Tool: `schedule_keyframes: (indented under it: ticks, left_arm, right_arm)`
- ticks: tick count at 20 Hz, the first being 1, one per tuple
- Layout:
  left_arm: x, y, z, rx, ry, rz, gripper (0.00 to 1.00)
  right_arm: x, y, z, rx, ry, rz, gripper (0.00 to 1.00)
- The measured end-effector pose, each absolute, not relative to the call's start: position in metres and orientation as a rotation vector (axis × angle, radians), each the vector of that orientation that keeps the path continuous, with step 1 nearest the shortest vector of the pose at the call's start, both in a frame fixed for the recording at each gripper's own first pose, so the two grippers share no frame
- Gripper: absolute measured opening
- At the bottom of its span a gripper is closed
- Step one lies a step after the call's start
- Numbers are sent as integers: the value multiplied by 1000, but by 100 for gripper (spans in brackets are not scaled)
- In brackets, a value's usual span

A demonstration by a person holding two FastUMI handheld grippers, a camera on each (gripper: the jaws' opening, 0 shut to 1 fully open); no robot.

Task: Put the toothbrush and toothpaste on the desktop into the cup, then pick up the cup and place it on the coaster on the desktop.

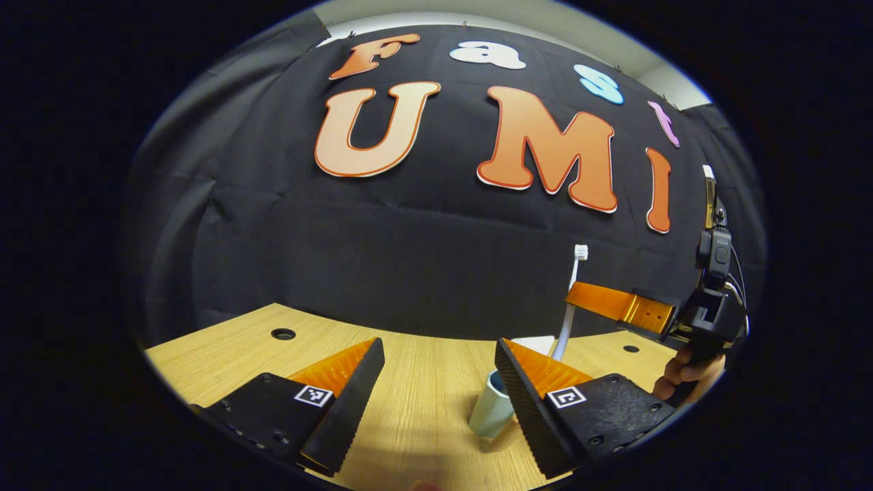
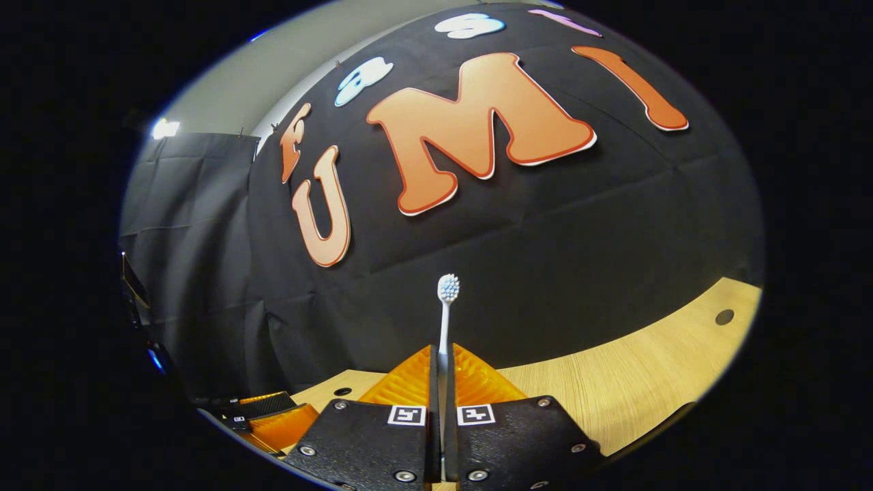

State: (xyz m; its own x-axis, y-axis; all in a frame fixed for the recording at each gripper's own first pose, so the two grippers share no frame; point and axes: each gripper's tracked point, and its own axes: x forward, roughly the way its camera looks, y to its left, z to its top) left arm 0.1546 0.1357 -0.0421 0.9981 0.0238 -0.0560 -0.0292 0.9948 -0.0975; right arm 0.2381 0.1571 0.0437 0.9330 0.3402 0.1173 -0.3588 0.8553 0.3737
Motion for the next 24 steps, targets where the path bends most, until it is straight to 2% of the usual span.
schedule_keyframes:
  ticks: [5, 15, 17, 18, 20, 23, 24]
  left_arm:
    - [154, 137, -57, -99, 94, 31, 98]
    - [125, 109, -40, -50, 143, -25, 98]
    - [117, 105, -38, -27, 166, -25, 98]
    - [113, 106, -36, -20, 166, -26, 100]
    - [105, 104, -30, -7, 174, -29, 98]
    - [97, 98, -23, 23, 209, -45, 98]
    - [95, 94, -23, 26, 227, -60, 98]
  right_arm:
    - [242, 173, 19, 388, -4, 381, 2]
    - [203, 161, 14, 324, 80, 366, 17]
    - [190, 153, 19, 295, 78, 358, 25]
    - [183, 147, 20, 274, 80, 349, 35]
    - [169, 134, 20, 246, 79, 331, 45]
    - [144, 120, 25, 234, 78, 329, 55]
    - [136, 115, 28, 228, 70, 331, 55]
